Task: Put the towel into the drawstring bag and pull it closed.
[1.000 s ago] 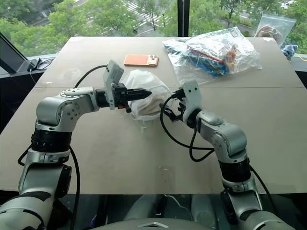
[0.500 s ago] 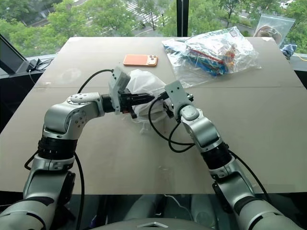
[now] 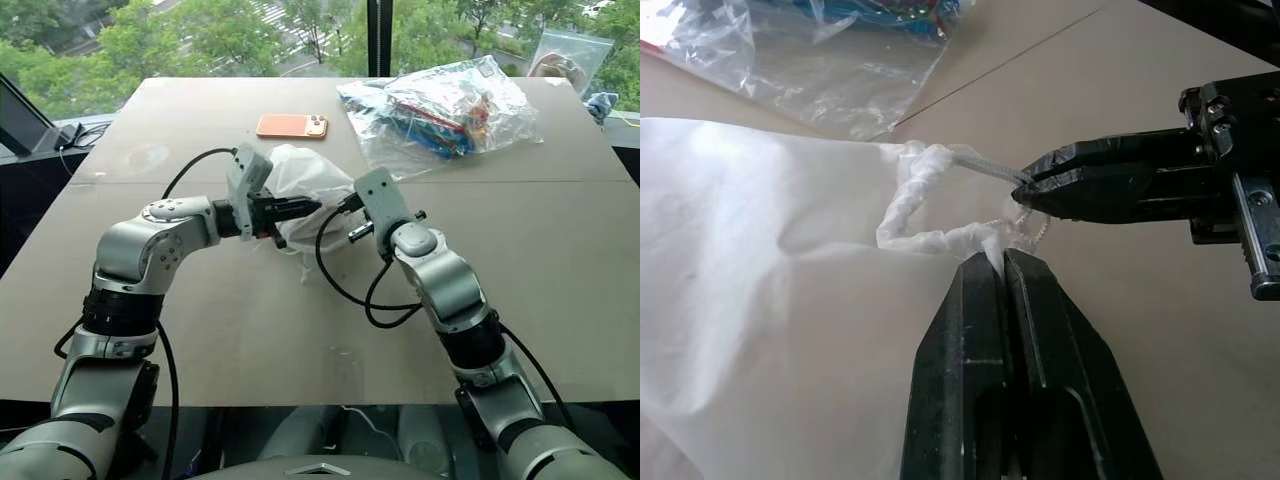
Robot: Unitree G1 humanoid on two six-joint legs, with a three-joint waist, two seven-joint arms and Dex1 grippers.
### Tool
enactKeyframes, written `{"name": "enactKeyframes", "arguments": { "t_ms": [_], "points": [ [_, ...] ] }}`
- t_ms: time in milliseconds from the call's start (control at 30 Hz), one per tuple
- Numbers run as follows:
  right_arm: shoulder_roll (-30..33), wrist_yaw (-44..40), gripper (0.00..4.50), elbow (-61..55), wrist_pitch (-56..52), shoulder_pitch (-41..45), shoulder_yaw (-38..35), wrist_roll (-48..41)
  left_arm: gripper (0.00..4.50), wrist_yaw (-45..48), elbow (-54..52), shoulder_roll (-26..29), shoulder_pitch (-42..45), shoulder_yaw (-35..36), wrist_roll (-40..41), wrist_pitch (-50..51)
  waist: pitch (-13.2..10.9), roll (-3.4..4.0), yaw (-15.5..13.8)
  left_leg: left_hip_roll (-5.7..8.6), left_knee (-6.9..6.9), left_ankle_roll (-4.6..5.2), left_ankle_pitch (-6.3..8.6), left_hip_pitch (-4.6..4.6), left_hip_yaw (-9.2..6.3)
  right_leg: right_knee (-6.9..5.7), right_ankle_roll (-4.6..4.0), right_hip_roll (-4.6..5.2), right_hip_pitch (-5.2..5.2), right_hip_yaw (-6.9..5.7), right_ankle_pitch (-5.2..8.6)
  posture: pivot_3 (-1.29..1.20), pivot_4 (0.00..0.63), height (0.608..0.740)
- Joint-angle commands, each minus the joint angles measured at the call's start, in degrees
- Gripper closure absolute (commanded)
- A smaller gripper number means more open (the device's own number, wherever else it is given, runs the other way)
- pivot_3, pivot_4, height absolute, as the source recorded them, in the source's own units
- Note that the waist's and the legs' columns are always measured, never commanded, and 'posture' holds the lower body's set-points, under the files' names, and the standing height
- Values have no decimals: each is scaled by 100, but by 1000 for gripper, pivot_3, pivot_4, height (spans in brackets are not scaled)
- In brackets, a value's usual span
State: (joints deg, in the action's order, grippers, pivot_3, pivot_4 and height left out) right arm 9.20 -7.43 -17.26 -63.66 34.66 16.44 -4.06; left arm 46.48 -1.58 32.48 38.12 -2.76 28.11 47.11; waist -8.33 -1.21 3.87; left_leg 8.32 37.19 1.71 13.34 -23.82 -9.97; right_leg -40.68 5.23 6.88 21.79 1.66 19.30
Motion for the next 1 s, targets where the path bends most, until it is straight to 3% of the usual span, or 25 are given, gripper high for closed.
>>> {"name": "enactKeyframes", "arguments": {
  "t_ms": [33,167,300,400,567,833,1000],
  "points": [
    [58,-71,4474,-248,45,-14,-117,24,4500,17,-105,4,58,59,-34,-117,0,0,7,0,0,0,0,0,0,0,0,0,0,0,0,0,150,740],
    [36,-87,4474,-319,64,-90,-316,-41,4500,-20,-120,-28,54,105,10,-44,0,0,6,0,-1,0,0,0,0,0,0,0,1,0,0,0,150,740],
    [-150,-649,4474,-693,-214,-220,-1022,-829,4500,-25,-128,-22,38,115,10,-34,0,0,-1,0,0,0,0,0,0,0,0,0,-1,2,0,0,150,740],
    [-257,-869,3436,-851,-558,-273,-1606,-1340,4500,-39,-143,-36,54,120,18,-29,0,0,3,0,0,0,0,-1,0,2,0,0,-2,1,0,0,150,740],
    [-857,-630,1206,-879,-1322,-266,-2316,-1779,4500,-43,-194,-48,49,99,30,-30,0,0,12,-1,-2,0,0,0,-1,0,0,0,-1,3,0,0,150,740],
    [-1511,-313,1206,-431,-1458,-191,-2574,-1849,4500,-54,-263,-56,36,75,38,-3,0,0,7,-1,-1,0,0,0,-1,-2,0,1,0,18,0,0,150,740],
    [-1523,-196,1206,42,-1116,-155,-2422,-1720,4500,-61,-354,-40,-9,56,28,8,0,1,10,-1,-2,0,0,1,-1,-3,0,0,1,19,0,0,150,740]
  ]
}}
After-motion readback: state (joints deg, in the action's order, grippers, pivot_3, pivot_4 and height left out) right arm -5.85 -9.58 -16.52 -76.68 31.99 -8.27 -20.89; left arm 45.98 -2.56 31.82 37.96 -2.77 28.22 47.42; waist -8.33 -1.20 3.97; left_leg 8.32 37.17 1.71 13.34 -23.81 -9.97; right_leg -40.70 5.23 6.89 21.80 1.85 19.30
